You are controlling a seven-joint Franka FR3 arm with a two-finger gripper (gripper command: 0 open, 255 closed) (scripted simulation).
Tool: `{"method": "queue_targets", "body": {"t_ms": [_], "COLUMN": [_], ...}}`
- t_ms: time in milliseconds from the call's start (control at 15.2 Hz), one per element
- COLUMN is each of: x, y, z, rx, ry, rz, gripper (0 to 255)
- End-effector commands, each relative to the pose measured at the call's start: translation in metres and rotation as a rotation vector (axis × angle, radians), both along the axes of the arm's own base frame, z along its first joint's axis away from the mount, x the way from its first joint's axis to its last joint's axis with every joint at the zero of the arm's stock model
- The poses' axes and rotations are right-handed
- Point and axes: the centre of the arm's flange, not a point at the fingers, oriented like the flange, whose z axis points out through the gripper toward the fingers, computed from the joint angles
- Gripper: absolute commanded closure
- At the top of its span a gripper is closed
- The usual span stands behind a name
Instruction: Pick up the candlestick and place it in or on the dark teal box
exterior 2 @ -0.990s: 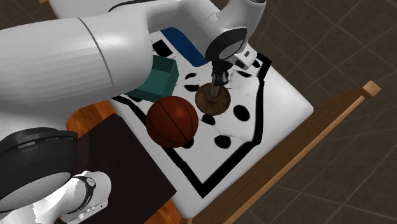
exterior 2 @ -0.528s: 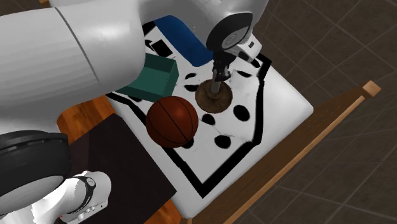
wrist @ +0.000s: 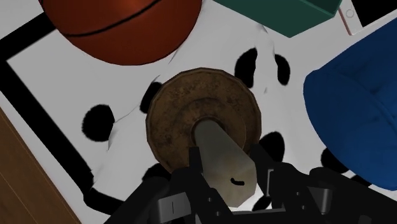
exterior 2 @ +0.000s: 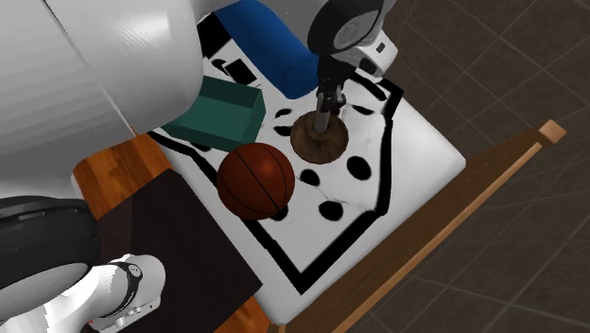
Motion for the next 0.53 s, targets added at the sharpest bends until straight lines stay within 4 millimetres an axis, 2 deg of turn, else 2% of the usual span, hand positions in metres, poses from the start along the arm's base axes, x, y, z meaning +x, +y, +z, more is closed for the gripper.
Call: {"method": "queue_targets", "body": {"t_ms": [0,462], "x": [0.0,0.0], "y": [-0.001,-0.001], "z": [0.012,0.048], "rx": [0.0,0.0], "ry": [-0.001,-0.001], "rz": [0.0,0.0], "gripper": [255,255]}}
